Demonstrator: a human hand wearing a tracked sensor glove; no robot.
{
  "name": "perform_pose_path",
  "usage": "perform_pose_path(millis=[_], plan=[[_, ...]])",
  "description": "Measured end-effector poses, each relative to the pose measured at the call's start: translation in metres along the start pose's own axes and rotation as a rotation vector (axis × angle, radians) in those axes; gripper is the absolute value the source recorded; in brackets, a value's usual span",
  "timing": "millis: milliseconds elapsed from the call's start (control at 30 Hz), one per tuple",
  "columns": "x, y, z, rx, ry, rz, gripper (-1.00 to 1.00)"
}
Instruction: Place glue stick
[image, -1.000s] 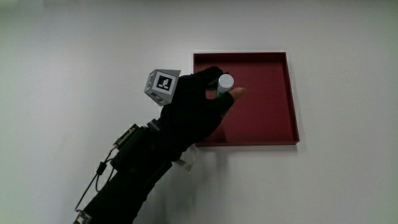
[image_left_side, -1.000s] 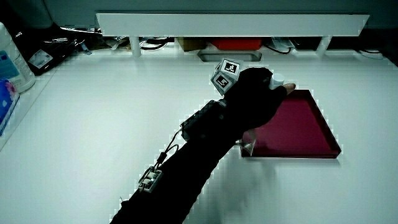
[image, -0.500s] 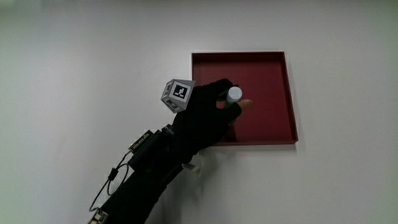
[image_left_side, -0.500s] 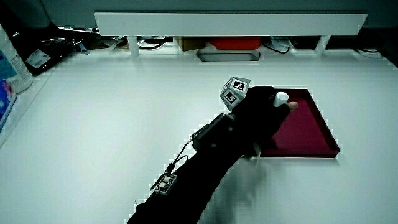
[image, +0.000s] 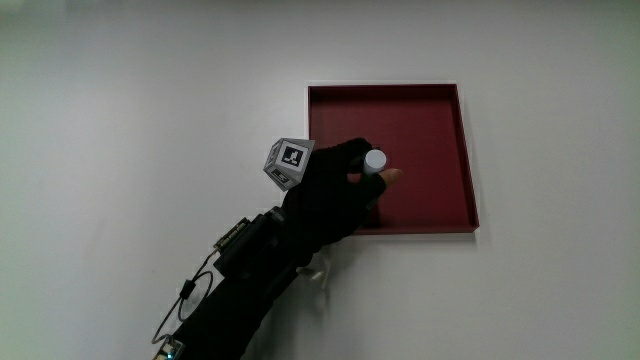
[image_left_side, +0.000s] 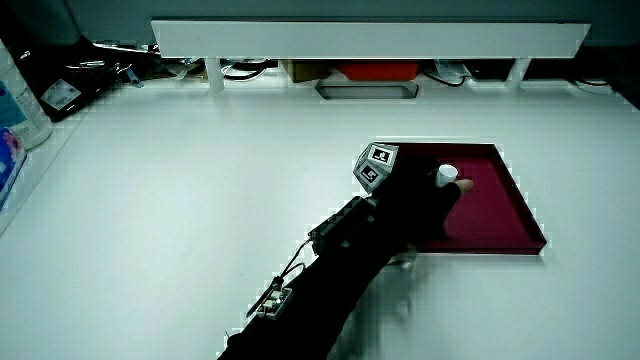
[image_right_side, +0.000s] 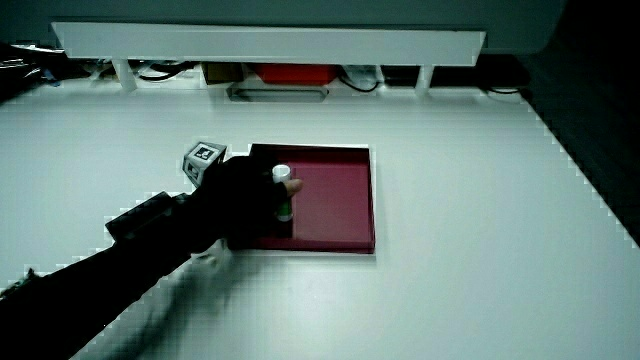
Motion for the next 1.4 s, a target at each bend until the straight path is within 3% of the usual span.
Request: perform_pose_path(millis=[100, 267, 400, 467, 533, 700, 900, 967, 1200, 1267, 1300, 1400], plan=[[0.001, 0.000, 0.001, -0.003, 0.027, 0.001, 0.00], [0.002, -0.002, 0.000, -0.006, 0.014, 0.009, 0.00], [-0.001, -0.002, -0.001, -0.003, 0.015, -0.012, -0.11], [0.000, -0.003, -0.001, 0.000, 0.021, 0.010, -0.17], [-0.003, -0.002, -0.001, 0.012, 0.026, -0.012, -0.22], [0.001, -0.004, -0.001, -0.001, 0.019, 0.020, -0.36], [-0.002, -0.003, -0.003, 0.007, 0.009, -0.009, -0.53], [-0.001, -0.005, -0.002, 0.009, 0.011, 0.018, -0.58], [0.001, -0.007, 0.003, 0.015, -0.003, 0.012, -0.78], [-0.006, -0.006, 0.005, 0.019, 0.033, 0.031, -0.83], [0.003, -0.009, 0.007, 0.009, -0.002, 0.007, -0.86], [0.008, -0.014, 0.012, 0.005, -0.042, -0.028, -0.94]])
